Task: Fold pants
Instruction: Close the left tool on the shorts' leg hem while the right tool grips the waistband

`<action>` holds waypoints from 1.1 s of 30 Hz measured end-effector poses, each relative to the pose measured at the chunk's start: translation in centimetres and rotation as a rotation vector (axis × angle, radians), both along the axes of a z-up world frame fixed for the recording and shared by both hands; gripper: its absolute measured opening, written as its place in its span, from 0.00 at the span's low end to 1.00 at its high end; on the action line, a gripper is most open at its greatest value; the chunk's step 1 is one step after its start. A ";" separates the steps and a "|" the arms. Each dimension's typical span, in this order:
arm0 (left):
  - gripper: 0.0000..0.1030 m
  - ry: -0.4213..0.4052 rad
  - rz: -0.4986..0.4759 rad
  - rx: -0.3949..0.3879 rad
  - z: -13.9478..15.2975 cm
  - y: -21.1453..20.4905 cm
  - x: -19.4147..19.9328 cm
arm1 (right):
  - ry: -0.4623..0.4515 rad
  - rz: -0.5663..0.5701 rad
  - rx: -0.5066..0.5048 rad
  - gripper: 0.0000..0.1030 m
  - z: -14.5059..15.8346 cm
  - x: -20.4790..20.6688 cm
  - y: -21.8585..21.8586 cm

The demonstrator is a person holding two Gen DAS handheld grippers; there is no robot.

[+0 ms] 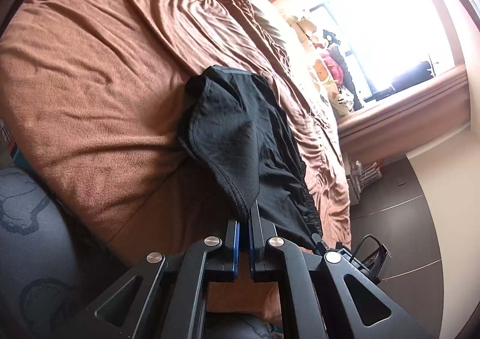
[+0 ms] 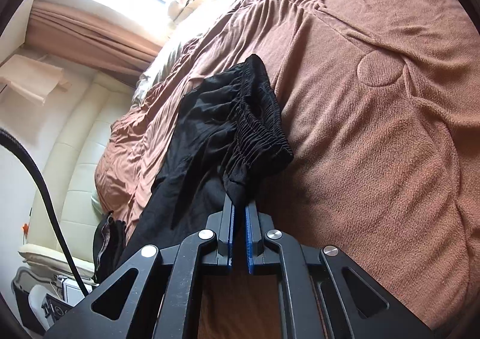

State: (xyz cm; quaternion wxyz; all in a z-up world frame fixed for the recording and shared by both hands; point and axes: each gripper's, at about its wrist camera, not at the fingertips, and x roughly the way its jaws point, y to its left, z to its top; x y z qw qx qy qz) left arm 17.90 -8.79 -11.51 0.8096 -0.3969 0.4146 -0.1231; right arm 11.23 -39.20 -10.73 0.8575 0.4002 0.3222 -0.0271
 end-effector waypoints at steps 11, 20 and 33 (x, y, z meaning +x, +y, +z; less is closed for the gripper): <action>0.04 -0.049 0.027 0.002 3.6 -1.0 5.2 | 0.001 -0.011 0.003 0.04 2.6 2.2 0.1; 0.04 -0.086 0.011 0.004 7.0 -1.7 10.7 | -0.022 -0.043 0.012 0.04 4.9 5.0 0.1; 0.04 -0.110 -0.032 0.111 9.6 -4.5 21.0 | 0.003 -0.127 0.049 0.04 6.1 12.1 -0.6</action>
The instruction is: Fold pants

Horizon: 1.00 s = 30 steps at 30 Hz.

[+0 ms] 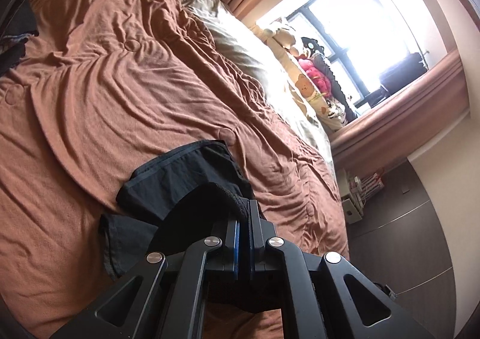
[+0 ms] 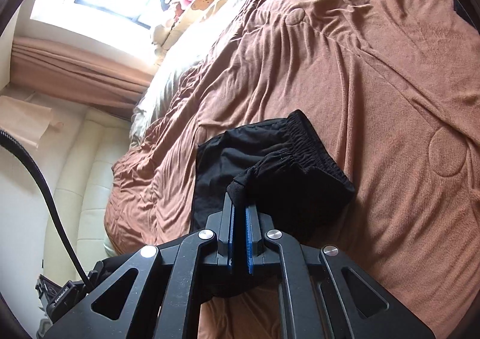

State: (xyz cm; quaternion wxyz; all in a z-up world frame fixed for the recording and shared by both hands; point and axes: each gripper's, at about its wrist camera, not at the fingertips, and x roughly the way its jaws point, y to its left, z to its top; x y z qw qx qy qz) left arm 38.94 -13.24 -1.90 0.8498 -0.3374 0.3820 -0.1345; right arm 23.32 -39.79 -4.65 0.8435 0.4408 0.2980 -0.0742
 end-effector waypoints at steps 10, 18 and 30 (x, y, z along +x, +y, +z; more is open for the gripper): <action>0.04 0.083 -0.025 0.088 -3.8 -1.3 9.9 | 0.042 -0.008 -0.004 0.04 -1.3 7.7 -0.6; 0.04 0.140 -0.074 0.149 -8.0 -3.6 16.6 | 0.046 0.037 0.101 0.07 -4.3 11.5 -2.8; 0.51 0.110 -0.183 0.426 -9.1 -4.8 19.4 | -0.018 0.097 0.044 0.66 -2.6 10.8 -5.7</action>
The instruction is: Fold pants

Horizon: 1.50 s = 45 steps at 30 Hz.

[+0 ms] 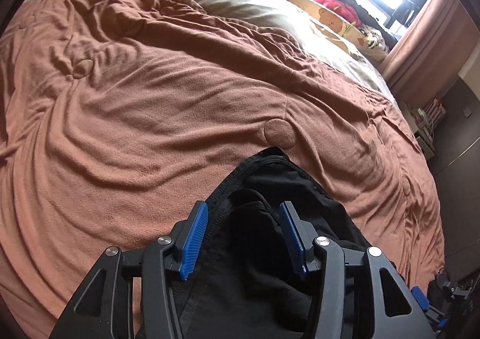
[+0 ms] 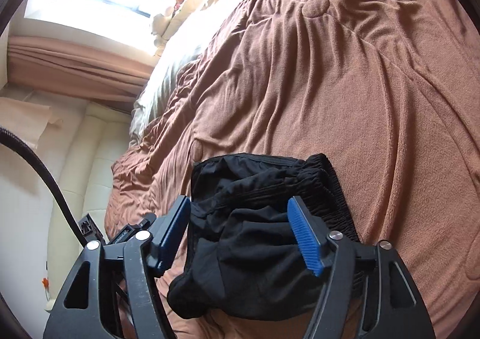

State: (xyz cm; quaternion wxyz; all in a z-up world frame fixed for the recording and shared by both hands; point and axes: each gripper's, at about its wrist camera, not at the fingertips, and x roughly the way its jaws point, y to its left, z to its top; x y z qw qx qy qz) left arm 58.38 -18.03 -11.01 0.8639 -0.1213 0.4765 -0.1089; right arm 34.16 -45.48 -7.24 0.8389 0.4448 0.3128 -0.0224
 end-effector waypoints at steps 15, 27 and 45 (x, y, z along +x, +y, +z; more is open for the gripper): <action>0.51 0.051 -0.277 0.260 -3.7 -3.0 1.6 | 0.208 0.034 -0.356 0.63 -1.2 1.2 0.8; 0.50 0.055 -0.436 0.346 -7.0 -7.0 4.0 | 0.277 0.117 -0.444 0.56 -3.9 5.0 2.2; 0.02 -0.153 -0.346 0.311 -1.0 -7.9 6.4 | 0.131 0.048 -0.495 0.24 -2.7 4.0 3.5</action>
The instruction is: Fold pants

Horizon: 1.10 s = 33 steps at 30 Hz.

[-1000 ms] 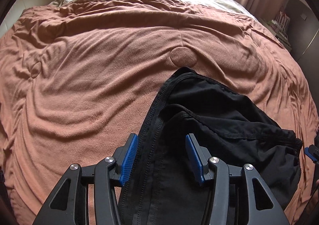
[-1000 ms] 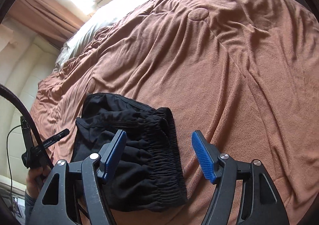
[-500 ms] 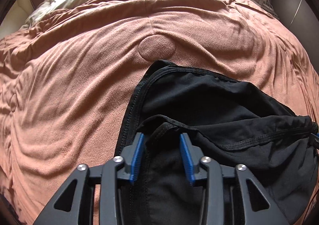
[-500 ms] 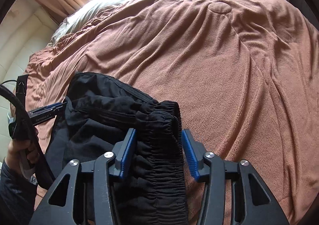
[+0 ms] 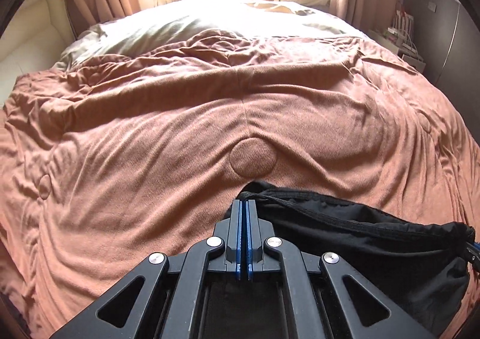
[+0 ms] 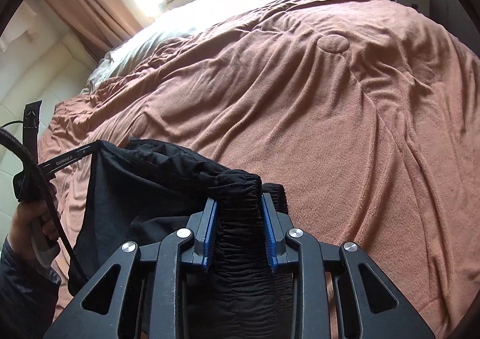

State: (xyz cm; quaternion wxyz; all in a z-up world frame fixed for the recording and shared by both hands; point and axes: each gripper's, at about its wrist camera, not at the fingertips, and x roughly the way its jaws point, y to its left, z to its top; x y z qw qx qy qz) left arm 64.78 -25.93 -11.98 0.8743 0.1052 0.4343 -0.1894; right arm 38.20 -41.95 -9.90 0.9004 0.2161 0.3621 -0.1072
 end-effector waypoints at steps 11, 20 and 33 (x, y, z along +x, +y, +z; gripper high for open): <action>0.03 0.054 -0.003 0.030 -3.5 -3.5 4.1 | 0.013 -0.073 0.030 0.27 -2.9 0.8 -1.0; 0.70 0.046 0.040 -0.035 -0.6 -1.7 2.4 | -0.041 -0.080 0.167 0.60 -0.2 -1.2 -3.6; 0.71 0.056 0.123 -0.064 4.2 6.4 -4.0 | -0.036 -0.056 0.182 1.00 0.0 -5.6 -3.6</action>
